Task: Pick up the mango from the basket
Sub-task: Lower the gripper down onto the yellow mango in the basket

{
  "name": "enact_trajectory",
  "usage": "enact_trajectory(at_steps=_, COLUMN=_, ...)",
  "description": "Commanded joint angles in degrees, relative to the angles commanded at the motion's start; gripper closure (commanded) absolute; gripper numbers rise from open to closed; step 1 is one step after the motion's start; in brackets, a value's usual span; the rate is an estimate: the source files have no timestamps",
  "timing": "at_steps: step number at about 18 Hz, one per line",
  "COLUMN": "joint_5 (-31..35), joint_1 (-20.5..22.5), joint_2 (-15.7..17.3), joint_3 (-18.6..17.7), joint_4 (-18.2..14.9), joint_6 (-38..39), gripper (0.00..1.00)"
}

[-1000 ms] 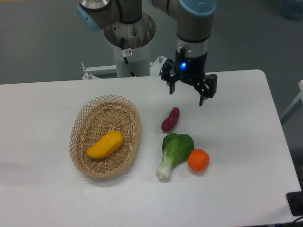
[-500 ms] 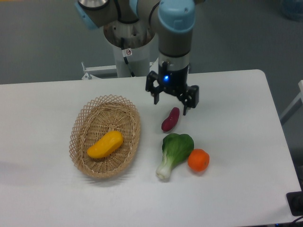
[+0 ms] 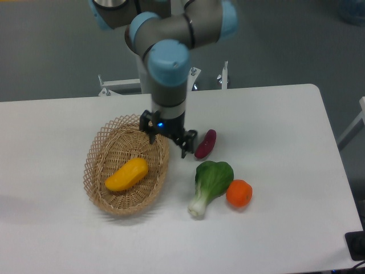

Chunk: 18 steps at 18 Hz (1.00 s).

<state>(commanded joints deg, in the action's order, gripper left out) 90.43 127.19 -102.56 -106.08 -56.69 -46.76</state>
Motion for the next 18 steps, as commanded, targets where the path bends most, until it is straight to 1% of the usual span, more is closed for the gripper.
enact_trajectory(at_steps=2, joint_5=0.01, joint_1=-1.32, joint_2=-0.45, joint_3=-0.09, joint_4=0.44, joint_6=-0.35, gripper=0.0)
enact_trajectory(at_steps=5, joint_5=0.09, joint_1=-4.05, joint_2=-2.46, joint_3=-0.18, joint_4=2.37, joint_6=-0.88, gripper=0.0)
enact_trajectory(at_steps=7, joint_5=0.09, joint_1=-4.49, joint_2=-3.69, joint_3=-0.18, joint_4=3.6, joint_6=-1.67, gripper=0.0)
enact_trajectory(at_steps=9, joint_5=0.01, joint_1=-5.28, joint_2=-3.87, joint_3=-0.17, joint_4=3.69, joint_6=-2.11, gripper=0.0)
enact_trajectory(at_steps=14, joint_5=0.27, joint_1=-6.34, joint_2=-6.07, joint_3=-0.17, joint_4=3.96, joint_6=-2.37, gripper=0.0)
enact_trajectory(at_steps=18, joint_5=2.38, joint_1=-7.83, joint_2=-7.65, joint_3=-0.09, joint_4=4.04, joint_6=-2.02, gripper=0.0)
